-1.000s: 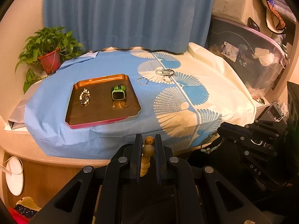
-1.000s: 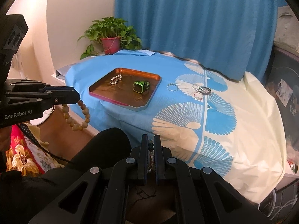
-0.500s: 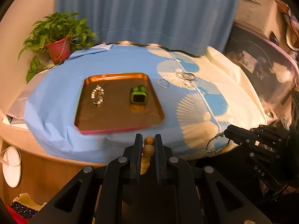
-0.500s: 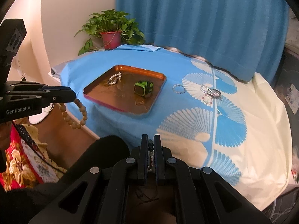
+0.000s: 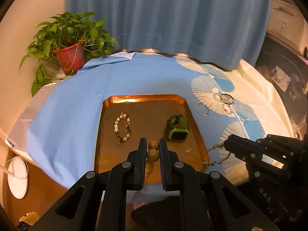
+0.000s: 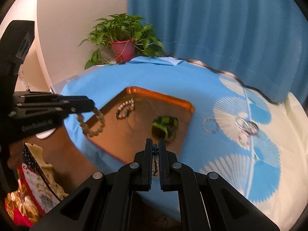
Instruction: Organize jewelry
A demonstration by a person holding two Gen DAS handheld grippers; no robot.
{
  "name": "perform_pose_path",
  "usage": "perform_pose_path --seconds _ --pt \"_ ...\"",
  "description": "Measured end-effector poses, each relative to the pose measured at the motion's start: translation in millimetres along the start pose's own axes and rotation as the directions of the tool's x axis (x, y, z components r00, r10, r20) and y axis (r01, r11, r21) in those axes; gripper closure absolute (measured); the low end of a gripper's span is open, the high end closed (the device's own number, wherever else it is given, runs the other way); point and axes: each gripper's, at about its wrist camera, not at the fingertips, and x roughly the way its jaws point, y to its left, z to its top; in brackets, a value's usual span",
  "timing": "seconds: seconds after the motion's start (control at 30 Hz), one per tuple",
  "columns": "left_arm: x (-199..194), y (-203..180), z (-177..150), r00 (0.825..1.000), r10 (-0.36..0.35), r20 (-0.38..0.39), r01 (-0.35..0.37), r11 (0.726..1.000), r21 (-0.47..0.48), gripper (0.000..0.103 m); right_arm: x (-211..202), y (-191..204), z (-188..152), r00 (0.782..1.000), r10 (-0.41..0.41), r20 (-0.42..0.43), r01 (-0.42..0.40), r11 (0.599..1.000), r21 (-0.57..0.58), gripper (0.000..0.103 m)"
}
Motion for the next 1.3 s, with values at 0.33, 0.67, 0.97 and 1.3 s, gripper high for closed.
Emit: perform_pose_path --seconds 0.33,0.67,0.97,1.3 --pt "65 19 14 0.998 0.029 -0.052 -0.029 1.000 -0.002 0.093 76 3 22 0.999 0.038 -0.027 -0.038 0.999 -0.007 0.097" --pt "82 37 -9 0.985 0.141 -0.096 -0.147 0.987 -0.058 0.009 111 -8 -5 0.989 -0.012 -0.146 0.014 1.000 0.017 0.040" --pt "24 26 -56 0.981 0.160 -0.108 -0.175 0.974 -0.147 0.009 57 -7 -45 0.983 -0.041 -0.178 0.053 0.997 0.061 0.038" --pt "-50 -32 -97 0.990 0.124 -0.063 -0.129 0.988 -0.087 0.009 -53 5 -76 0.993 -0.090 -0.072 0.096 0.991 0.091 0.037"
